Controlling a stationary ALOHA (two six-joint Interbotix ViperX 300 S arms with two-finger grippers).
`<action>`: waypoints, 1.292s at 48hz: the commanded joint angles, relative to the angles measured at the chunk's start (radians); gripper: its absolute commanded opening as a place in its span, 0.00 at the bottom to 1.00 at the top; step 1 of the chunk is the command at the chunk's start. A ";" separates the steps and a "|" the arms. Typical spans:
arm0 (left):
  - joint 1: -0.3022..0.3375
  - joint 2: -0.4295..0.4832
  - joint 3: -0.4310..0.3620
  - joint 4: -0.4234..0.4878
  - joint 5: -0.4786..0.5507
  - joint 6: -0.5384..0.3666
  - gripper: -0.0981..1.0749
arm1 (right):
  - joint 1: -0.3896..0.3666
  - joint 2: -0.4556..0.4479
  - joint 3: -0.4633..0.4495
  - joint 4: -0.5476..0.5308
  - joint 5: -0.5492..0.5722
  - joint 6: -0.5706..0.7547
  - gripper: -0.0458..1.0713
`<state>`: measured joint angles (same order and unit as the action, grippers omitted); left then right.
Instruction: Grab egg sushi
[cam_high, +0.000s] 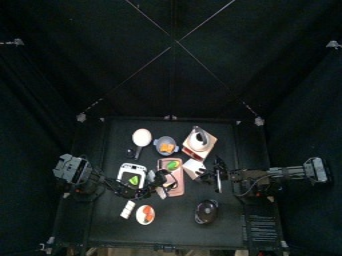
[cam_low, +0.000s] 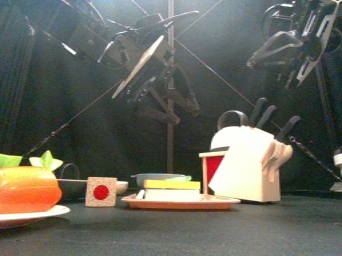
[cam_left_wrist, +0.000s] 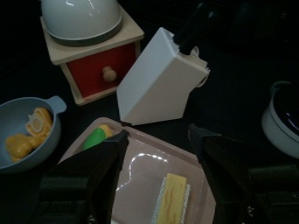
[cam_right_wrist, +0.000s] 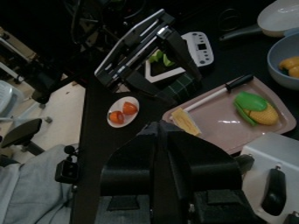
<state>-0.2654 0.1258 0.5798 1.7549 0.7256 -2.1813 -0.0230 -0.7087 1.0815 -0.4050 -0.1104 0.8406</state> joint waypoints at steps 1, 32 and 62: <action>0.000 -0.038 -0.005 -0.009 0.006 -0.003 0.87 | -0.003 0.008 -0.018 0.002 -0.003 0.000 0.52; -0.054 -0.179 0.114 -0.002 0.014 0.028 0.87 | -0.003 0.107 -0.078 0.000 -0.063 -0.003 0.52; -0.196 -0.462 0.397 -0.014 -0.433 0.041 0.87 | 0.121 0.462 -0.348 0.014 -0.095 -0.006 0.52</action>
<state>-0.4571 -0.3298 0.9848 1.7380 0.3467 -2.1430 0.1012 -0.2393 0.7624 -0.3896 -0.2040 0.8345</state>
